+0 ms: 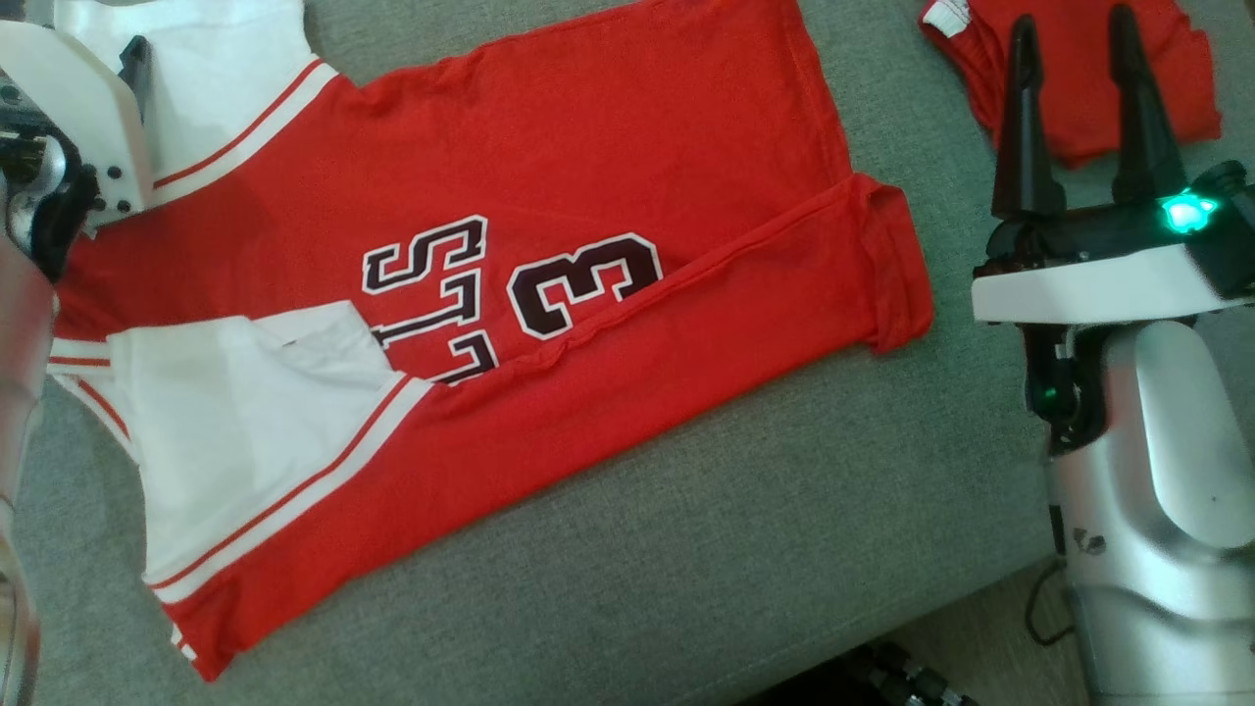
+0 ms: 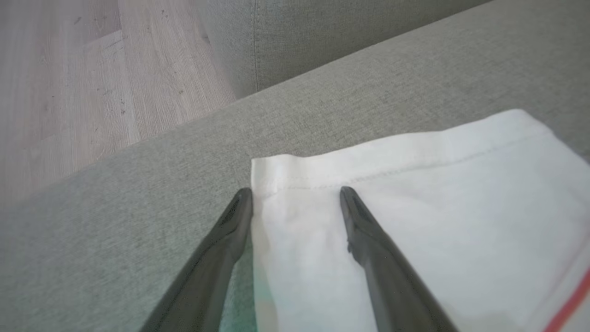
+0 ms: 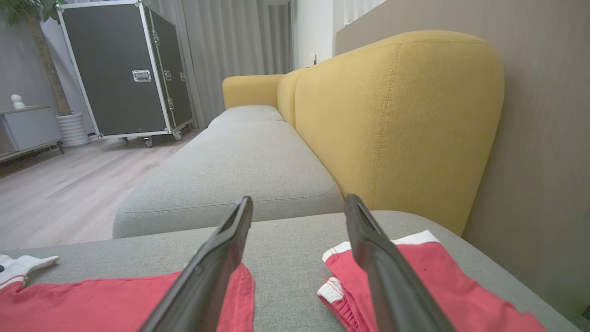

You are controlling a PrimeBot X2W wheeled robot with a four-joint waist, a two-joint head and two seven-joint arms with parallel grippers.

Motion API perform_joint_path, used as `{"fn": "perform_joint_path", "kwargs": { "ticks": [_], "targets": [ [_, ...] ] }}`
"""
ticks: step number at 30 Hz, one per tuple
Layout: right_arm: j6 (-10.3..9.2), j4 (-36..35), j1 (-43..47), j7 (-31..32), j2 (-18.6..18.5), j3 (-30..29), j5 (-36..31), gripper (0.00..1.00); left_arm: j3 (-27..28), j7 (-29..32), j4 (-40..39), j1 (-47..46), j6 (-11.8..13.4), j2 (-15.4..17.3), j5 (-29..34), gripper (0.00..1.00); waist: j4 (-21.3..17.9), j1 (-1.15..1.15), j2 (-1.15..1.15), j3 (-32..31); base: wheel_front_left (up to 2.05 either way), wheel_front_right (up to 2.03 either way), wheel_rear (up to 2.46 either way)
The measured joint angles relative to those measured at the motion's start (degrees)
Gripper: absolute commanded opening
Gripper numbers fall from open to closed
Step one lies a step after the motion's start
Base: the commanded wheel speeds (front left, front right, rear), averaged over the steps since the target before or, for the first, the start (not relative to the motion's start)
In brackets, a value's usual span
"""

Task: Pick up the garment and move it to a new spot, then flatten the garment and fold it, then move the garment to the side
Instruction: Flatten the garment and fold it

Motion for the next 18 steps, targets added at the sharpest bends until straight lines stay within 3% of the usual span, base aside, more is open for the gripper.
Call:
{"fn": "perform_joint_path", "kwargs": {
  "ticks": [5,6,7,8,13,18],
  "targets": [
    [0.0,-0.29,0.0,-0.24,0.08,-1.19,-0.48,1.0,-1.19,0.93,1.66,-1.17,-0.01,0.01,-1.98,1.0,-0.16,0.0,0.0,0.14,0.0,0.0,0.0],
    [0.0,-0.29,-0.01,-0.24,0.09,-1.34,-0.54,1.0,-1.42,1.51,1.91,-1.48,-0.01,-0.01,-2.55,0.72,-0.15,0.0,0.0,0.14,0.0,0.0,0.0],
    [0.0,-0.31,-0.01,-0.25,0.13,-1.44,-0.54,1.0,-1.69,1.93,1.91,-1.6,-0.01,-0.08,-3.26,0.09,-0.1,0.0,0.0,0.11,0.0,0.0,0.0],
    [0.0,-0.31,-0.01,-0.25,0.2,-1.63,-0.62,1.0,-1.94,2.25,1.79,-1.58,-0.01,-0.29,-4.17,0.0,0.0,0.0,0.0,0.05,0.0,0.0,0.0],
    [0.0,-0.18,-0.01,-0.26,-0.03,-2.42,-2.03,1.0,-3.94,-0.41,0.74,-0.45,-0.01,-1.26,-7.3,0.0,1.03,0.0,0.0,-1.17,0.0,0.0,0.0],
    [0.0,3.83,-0.05,0.14,-3.49,-0.82,-2.68,1.0,-5.58,-9.34,-1.42,2.07,-0.01,-2.45,-8.5,0.0,3.23,0.0,0.0,-3.87,0.0,0.0,0.0]
  ]
}}
